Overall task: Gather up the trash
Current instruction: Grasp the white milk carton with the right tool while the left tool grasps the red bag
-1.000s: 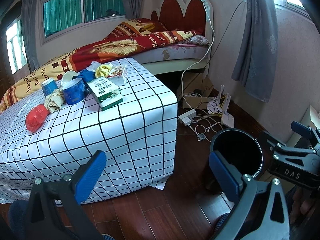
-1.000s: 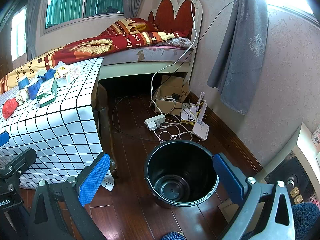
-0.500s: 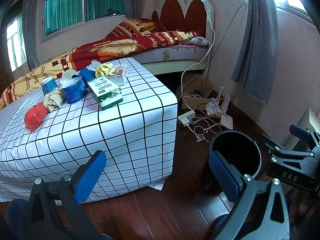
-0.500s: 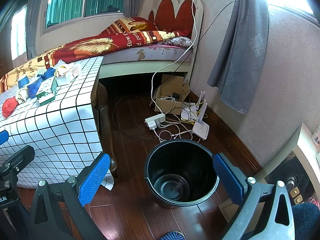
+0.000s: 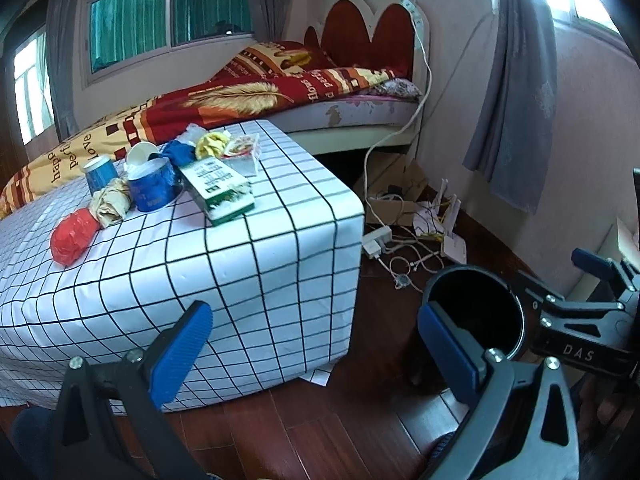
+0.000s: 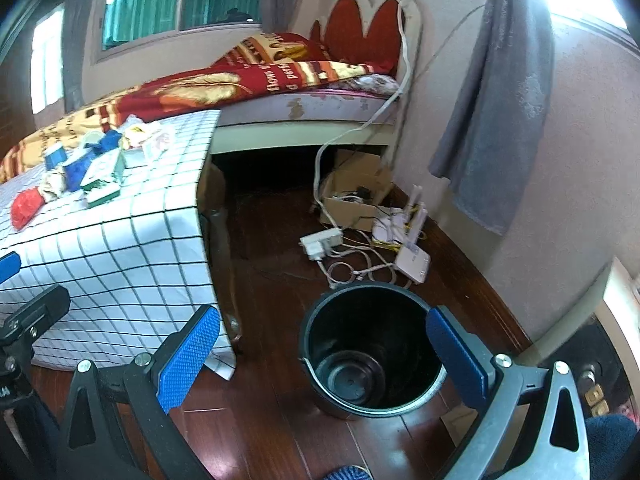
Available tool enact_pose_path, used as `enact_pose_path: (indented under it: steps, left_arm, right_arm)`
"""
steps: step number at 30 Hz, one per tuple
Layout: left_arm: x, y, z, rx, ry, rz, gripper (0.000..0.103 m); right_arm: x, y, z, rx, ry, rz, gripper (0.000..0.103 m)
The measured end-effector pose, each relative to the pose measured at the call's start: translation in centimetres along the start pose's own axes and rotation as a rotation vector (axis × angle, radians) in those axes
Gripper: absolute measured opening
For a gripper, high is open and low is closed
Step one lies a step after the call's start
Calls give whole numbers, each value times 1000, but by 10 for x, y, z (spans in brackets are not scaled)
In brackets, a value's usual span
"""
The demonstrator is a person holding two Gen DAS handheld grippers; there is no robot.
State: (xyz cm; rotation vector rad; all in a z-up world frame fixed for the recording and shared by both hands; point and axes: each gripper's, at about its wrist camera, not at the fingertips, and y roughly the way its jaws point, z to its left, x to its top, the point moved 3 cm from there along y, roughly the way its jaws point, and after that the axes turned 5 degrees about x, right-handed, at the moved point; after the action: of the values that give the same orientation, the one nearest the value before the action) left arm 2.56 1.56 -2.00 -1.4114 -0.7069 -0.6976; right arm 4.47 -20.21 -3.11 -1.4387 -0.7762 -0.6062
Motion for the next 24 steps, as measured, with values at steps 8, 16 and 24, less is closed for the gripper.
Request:
enact_pose_path:
  steps: [8, 16, 24]
  left_arm:
    - [5, 16, 82, 34, -165, 44, 103]
    - [2, 24, 170, 223, -271, 41, 103]
    - [10, 51, 243, 345, -355, 29, 103]
  right_arm:
    - [33, 9, 62, 188, -138, -37, 103]
    - [69, 39, 161, 364, -306, -44, 103]
    - [103, 85, 231, 459, -338, -45, 103]
